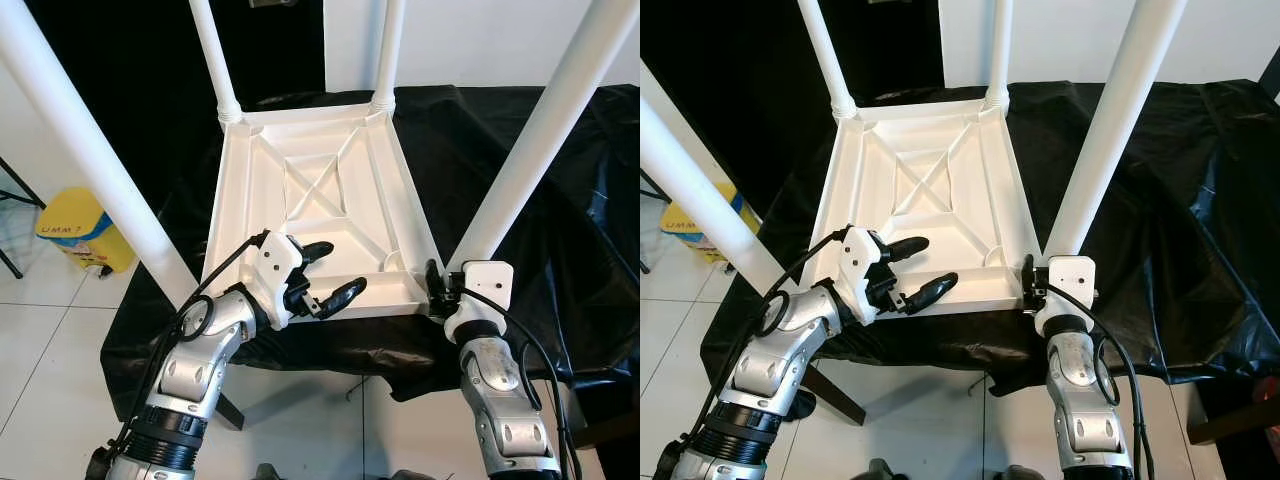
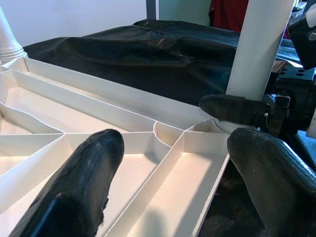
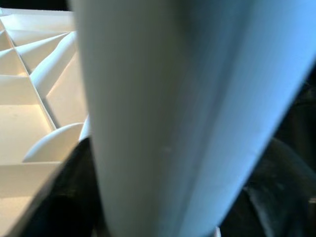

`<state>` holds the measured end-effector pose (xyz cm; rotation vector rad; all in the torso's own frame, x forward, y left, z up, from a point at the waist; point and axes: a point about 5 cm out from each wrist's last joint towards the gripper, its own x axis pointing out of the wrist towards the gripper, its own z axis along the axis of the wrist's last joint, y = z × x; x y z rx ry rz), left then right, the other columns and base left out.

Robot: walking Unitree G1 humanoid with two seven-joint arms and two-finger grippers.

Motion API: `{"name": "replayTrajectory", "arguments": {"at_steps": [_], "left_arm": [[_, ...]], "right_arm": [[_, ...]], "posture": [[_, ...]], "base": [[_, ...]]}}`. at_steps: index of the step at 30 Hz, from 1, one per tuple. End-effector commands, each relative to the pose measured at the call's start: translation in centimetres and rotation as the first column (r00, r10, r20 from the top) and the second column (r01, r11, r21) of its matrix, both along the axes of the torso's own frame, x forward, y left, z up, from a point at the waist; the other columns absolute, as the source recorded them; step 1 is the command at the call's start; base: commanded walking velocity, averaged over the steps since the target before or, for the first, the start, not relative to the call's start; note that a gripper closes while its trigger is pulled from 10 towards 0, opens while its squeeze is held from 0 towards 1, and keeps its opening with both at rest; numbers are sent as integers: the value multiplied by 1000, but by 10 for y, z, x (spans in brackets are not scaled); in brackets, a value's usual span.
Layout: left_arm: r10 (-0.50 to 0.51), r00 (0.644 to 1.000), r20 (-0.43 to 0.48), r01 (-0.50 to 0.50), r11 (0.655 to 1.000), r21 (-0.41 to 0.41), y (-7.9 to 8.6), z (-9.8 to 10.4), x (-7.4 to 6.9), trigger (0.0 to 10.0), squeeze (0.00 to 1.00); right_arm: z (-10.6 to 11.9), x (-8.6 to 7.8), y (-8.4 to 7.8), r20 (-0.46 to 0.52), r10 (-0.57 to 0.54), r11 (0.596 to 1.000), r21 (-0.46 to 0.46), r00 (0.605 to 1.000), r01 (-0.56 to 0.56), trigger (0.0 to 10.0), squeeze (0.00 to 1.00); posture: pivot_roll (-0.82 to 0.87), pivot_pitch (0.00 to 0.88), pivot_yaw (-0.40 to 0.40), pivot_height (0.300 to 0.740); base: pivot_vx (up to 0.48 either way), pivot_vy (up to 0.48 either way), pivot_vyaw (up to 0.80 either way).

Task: Building children table

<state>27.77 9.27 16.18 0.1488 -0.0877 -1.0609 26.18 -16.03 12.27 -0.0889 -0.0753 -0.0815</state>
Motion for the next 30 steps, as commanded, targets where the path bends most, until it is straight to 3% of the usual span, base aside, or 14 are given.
{"name": "replayTrajectory", "arguments": {"at_steps": [1,6,7,8,11,13,19,20,23,30], "left_arm": [[54,999,-2,-54,999,-5,3,0,1,10000,0],[53,999,-3,-53,999,-2,4,0,1,10000,0],[53,999,-3,-53,999,-2,4,0,1,10000,0],[52,999,-3,-52,999,-1,4,0,1,10000,0],[51,999,-3,-51,999,-1,4,0,1,10000,0],[48,999,-4,-48,999,1,4,0,1,10000,0],[38,999,-4,-38,999,7,4,1,2,10000,0],[38,999,-4,-38,999,7,4,1,2,10000,0],[32,999,-5,-32,999,8,3,1,3,10000,0],[21,1000,-5,-21,1000,9,2,3,4,10000,0]], "right_arm": [[-2,-1,0,-15,19,1000,6,1000,-19,10000,1000],[4,-1,-10,17,114,993,-4,993,-114,10000,1000],[5,-1,-10,24,147,989,-3,989,-147,10000,933],[7,0,-10,30,178,984,-4,983,-178,10000,20],[8,0,-10,35,208,978,-7,978,-208,10000,20],[14,-1,-8,56,293,956,-15,954,-293,10000,0],[22,-6,0,50,527,850,-34,849,-526,10000,0],[22,-6,0,50,527,850,-34,849,-526,10000,0],[24,-4,-3,20,604,796,-56,797,-602,10000,0],[27,9,-20,-34,642,762,-77,766,-643,10000,0]], "posture": [[-80,70,15,740],[-81,71,22,740],[-81,71,23,740],[-82,71,25,740],[-82,71,25,740],[-83,69,29,740],[-87,64,42,740],[-87,64,42,740],[-93,62,50,740],[-98,62,61,740]], "base": [[0,0,0],[0,0,0],[0,0,0],[0,0,0],[0,0,0],[0,0,0],[0,0,0],[0,0,0],[0,0,0],[0,0,0]]}}
